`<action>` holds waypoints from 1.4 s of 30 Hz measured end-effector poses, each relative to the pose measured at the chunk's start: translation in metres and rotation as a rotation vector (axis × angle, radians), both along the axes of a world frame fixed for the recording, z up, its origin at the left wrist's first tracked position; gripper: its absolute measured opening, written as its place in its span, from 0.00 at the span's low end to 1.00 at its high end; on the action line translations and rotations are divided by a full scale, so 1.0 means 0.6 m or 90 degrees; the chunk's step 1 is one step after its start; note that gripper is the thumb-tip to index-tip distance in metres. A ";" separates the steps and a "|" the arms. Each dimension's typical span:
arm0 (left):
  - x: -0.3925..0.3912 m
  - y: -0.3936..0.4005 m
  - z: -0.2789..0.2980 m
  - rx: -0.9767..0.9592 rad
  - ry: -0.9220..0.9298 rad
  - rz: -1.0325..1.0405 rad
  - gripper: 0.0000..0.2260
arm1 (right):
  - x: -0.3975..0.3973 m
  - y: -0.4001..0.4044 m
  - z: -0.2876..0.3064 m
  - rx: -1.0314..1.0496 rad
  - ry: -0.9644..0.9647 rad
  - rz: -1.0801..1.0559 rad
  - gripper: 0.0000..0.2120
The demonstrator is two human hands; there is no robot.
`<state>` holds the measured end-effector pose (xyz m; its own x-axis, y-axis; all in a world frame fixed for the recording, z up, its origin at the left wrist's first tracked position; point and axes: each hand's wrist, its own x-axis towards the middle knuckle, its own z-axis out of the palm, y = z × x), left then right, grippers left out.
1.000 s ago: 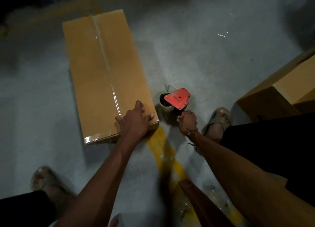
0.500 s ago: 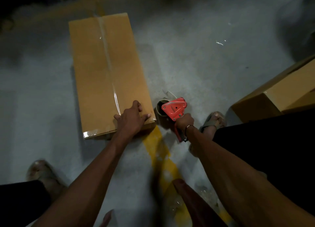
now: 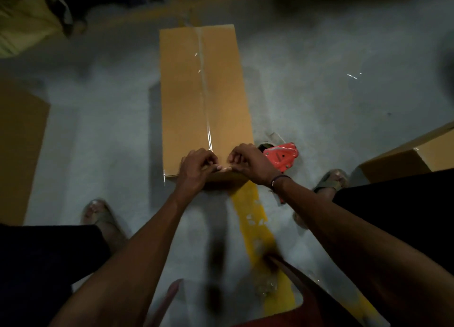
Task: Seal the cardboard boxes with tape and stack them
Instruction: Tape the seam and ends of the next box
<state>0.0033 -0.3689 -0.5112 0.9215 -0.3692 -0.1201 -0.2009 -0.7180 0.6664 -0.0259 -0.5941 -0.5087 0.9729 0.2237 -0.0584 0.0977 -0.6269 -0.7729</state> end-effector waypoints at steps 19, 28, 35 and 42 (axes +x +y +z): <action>0.000 0.057 0.001 0.083 -0.083 -0.260 0.31 | 0.058 -0.019 0.030 -0.427 -0.059 0.441 0.22; 0.026 0.156 0.035 0.102 -0.031 -0.143 0.29 | 0.078 -0.022 0.062 -0.417 -0.022 0.513 0.21; 0.022 0.199 0.049 0.191 -0.019 -0.123 0.31 | 0.089 -0.011 0.070 -0.431 0.040 0.534 0.26; -0.015 0.094 0.053 0.258 -0.136 -0.077 0.32 | 0.075 0.023 0.067 -0.459 -0.010 0.400 0.28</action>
<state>-0.0055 -0.3128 -0.4793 0.8948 -0.4374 -0.0890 -0.4005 -0.8748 0.2726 0.0191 -0.5800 -0.4684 0.6887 0.6208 -0.3746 0.5861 -0.7808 -0.2165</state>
